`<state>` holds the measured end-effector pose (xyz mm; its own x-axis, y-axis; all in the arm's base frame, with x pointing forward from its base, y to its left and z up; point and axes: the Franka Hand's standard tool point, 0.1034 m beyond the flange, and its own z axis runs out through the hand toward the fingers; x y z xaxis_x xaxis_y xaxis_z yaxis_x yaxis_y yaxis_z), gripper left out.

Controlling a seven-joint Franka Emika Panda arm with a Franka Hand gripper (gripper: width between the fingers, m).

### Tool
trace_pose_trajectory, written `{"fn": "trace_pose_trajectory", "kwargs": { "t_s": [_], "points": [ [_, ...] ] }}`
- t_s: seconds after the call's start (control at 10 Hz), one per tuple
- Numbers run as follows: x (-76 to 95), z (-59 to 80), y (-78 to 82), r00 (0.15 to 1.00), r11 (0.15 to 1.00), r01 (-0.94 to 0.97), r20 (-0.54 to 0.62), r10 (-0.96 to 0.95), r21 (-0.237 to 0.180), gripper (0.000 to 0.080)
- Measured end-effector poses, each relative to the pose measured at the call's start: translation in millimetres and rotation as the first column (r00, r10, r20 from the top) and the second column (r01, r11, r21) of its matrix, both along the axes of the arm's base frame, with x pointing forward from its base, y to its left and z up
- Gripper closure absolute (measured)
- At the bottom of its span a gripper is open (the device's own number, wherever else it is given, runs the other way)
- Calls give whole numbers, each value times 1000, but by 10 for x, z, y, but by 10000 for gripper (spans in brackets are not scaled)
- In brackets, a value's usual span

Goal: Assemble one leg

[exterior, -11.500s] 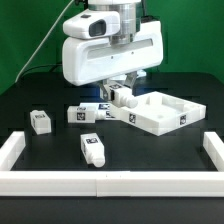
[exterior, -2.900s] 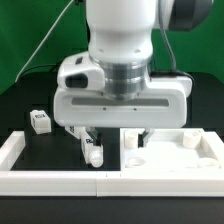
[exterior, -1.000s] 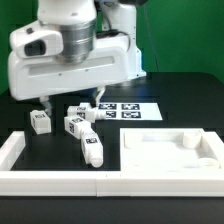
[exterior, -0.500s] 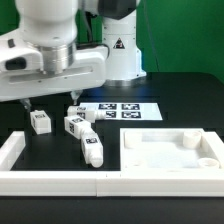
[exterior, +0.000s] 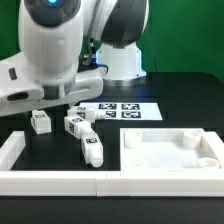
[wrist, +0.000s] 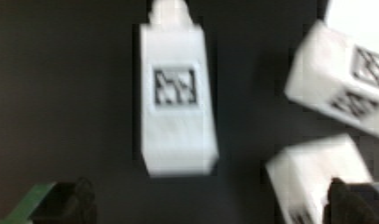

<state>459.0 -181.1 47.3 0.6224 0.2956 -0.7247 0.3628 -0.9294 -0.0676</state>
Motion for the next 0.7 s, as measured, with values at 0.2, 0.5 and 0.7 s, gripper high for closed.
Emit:
{"fn": "trace_pose_trajectory", "kwargs": {
  "t_s": [0.2, 0.5, 0.7],
  "points": [
    [-96, -68, -17, 997, 1000, -1, -74, -1, -21, 150],
    [-95, -99, -20, 997, 1000, -2, -76, 0, -21, 150],
    [-265, -266, -131, 998, 998, 11, -68, -15, -56, 150]
  ]
}}
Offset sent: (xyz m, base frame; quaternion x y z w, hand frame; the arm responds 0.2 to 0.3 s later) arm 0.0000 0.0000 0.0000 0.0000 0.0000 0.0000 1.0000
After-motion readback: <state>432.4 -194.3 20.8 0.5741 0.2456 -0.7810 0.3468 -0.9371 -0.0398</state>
